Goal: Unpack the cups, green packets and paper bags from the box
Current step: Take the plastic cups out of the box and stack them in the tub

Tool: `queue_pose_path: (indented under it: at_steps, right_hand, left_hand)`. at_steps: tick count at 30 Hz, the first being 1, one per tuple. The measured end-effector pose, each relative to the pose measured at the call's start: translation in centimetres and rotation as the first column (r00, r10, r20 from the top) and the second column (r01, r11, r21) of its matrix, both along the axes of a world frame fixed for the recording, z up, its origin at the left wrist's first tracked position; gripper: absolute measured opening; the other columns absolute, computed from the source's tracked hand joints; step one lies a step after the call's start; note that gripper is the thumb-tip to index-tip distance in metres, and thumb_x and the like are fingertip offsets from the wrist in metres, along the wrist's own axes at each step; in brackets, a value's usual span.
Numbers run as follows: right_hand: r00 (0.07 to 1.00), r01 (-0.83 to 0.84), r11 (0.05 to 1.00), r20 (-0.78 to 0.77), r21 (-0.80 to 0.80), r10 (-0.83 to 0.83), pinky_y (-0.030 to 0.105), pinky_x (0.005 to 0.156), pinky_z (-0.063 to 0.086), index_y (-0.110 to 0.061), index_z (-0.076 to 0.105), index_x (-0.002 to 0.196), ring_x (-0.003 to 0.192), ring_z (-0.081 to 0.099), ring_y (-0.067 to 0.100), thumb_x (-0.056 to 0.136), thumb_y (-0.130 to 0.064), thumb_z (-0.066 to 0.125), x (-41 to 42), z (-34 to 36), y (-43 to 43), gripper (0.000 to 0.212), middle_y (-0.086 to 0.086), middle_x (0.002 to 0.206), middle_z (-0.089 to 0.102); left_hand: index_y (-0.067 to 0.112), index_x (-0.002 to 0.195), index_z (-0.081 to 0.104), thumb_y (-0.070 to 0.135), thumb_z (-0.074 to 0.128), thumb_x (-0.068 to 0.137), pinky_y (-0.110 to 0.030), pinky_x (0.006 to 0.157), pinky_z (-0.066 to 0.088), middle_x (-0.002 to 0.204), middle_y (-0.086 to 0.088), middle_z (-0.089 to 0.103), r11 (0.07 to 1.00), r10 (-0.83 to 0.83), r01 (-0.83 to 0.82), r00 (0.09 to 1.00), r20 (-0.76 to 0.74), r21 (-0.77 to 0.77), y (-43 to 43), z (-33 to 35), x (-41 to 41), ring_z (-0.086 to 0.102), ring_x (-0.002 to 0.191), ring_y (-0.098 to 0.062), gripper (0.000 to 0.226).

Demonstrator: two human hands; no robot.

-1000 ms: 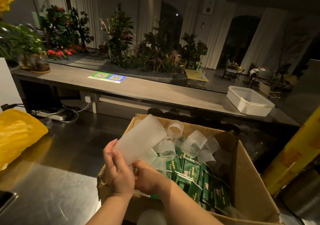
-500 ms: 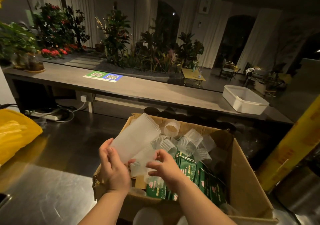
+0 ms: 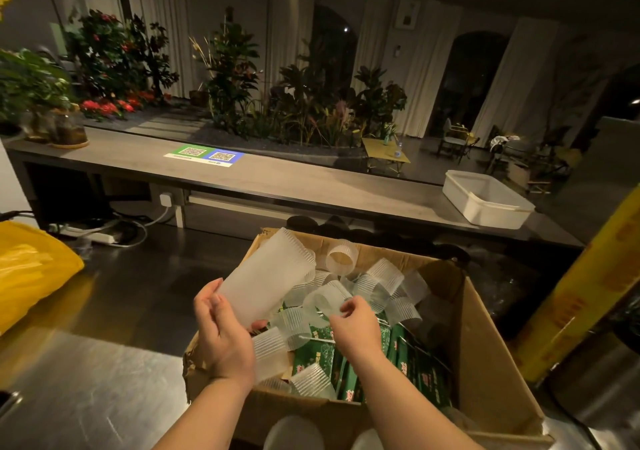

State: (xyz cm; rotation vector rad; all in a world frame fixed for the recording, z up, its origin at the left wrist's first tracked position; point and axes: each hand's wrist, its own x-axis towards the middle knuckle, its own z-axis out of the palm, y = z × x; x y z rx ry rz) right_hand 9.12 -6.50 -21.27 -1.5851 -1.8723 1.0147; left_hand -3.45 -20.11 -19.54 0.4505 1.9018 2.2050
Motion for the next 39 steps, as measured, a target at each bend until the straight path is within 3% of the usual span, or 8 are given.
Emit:
queue_pose_path:
  at_steps: [5, 9, 11, 14, 17, 23, 30, 39]
  right_hand:
    - [0.923, -0.290, 0.945, 0.306, 0.151, 0.234, 0.035, 0.102, 0.045, -0.034, 0.029, 0.153, 0.136, 0.039, 0.025, 0.089, -0.013, 0.068, -1.7, 0.1, 0.9, 0.077, 0.001, 0.147, 0.036]
    - [0.908, -0.213, 0.977, 0.373, 0.023, 0.189, 0.044, 0.109, 0.047, -0.021, 0.039, 0.150, 0.132, 0.049, 0.028, 0.086, -0.027, 0.077, -1.6, -2.2, 2.0, 0.074, 0.005, 0.146, 0.050]
    - [0.934, -0.173, 0.981, 0.301, -0.092, 0.193, 0.042, 0.102, 0.053, -0.024, 0.047, 0.145, 0.122, 0.058, 0.026, 0.081, -0.032, 0.083, -0.9, -2.7, 2.4, 0.075, 0.006, 0.138, 0.057]
    - [0.935, -0.223, 0.958, 0.240, -0.178, 0.262, 0.035, 0.089, 0.059, -0.017, 0.069, 0.108, 0.100, 0.067, 0.018, 0.084, -0.030, 0.082, 0.2, -2.6, 2.7, 0.030, 0.002, 0.111, 0.070]
    - [0.961, -0.230, 0.946, -0.210, -0.228, 0.183, 0.032, 0.083, 0.058, -0.006, 0.066, 0.092, 0.097, 0.067, 0.022, 0.092, -0.021, 0.072, 1.4, -1.4, 2.7, 0.016, 0.006, 0.106, 0.070]
    - [0.549, -0.287, 0.925, -0.834, -0.249, -0.054, 0.044, 0.089, 0.053, -0.004, 0.059, 0.097, 0.098, 0.064, 0.031, 0.088, -0.011, 0.070, 2.5, 4.1, 2.1, 0.016, 0.015, 0.103, 0.069]
    - [0.703, -0.332, 0.943, -0.672, -0.022, 0.232, 0.038, 0.100, 0.039, -0.042, 0.049, 0.144, 0.124, 0.048, 0.015, 0.100, -0.015, 0.057, 1.5, 6.8, 0.9, 0.052, -0.012, 0.141, 0.047]
    - [0.700, -0.381, 0.923, -0.671, -0.062, 0.244, 0.034, 0.102, 0.040, -0.036, 0.060, 0.136, 0.125, 0.047, 0.010, 0.104, -0.018, 0.049, 0.8, 6.6, -0.5, 0.039, -0.003, 0.148, 0.047]
  left_hand:
    - [0.041, 0.131, 0.043, 0.070, 0.032, 0.089, -0.043, 0.073, 0.063, 0.130, 0.004, 0.047, 1.000, -0.019, 0.019, 1.000, 0.010, 0.006, -0.1, 0.2, 0.0, 0.059, 0.107, -0.024, 0.052]
    - [0.043, 0.129, 0.043, 0.072, 0.031, 0.086, -0.040, 0.072, 0.063, 0.131, 0.002, 0.048, 0.999, -0.033, 0.033, 0.999, 0.017, -0.002, -0.2, 0.4, 0.0, 0.058, 0.107, -0.024, 0.053]
    - [0.044, 0.129, 0.043, 0.078, 0.031, 0.086, -0.040, 0.071, 0.063, 0.132, 0.001, 0.048, 0.999, -0.039, 0.039, 0.999, 0.015, -0.002, -0.2, 0.4, -0.1, 0.059, 0.108, -0.025, 0.057]
    - [0.040, 0.132, 0.044, 0.074, 0.032, 0.087, -0.034, 0.067, 0.061, 0.131, 0.003, 0.047, 0.999, -0.049, 0.049, 0.999, 0.015, 0.000, 0.0, 0.4, -0.1, 0.058, 0.105, -0.023, 0.057]
    - [0.037, 0.132, 0.043, 0.053, 0.034, 0.104, -0.031, 0.064, 0.060, 0.129, 0.003, 0.047, 0.998, -0.055, 0.055, 0.998, 0.036, -0.004, 0.4, 0.2, -0.3, 0.058, 0.105, -0.023, 0.033]
    - [0.034, 0.131, 0.046, 0.039, 0.034, 0.110, -0.026, 0.063, 0.056, 0.128, 0.001, 0.047, 0.984, -0.156, 0.156, 0.988, 0.000, -0.081, 0.4, -0.2, -0.7, 0.057, 0.105, -0.021, 0.025]
    - [0.037, 0.127, 0.049, 0.037, 0.039, 0.108, -0.024, 0.065, 0.053, 0.124, 0.002, 0.048, 0.952, -0.275, 0.272, 0.961, -0.003, -0.140, 0.3, 0.2, -0.2, 0.055, 0.105, -0.021, 0.021]
    - [0.038, 0.132, 0.048, 0.044, 0.033, 0.109, -0.029, 0.067, 0.053, 0.128, -0.002, 0.047, 0.937, -0.294, 0.299, 0.954, 0.051, -0.184, 0.5, -0.2, -0.7, 0.055, 0.107, -0.022, 0.028]
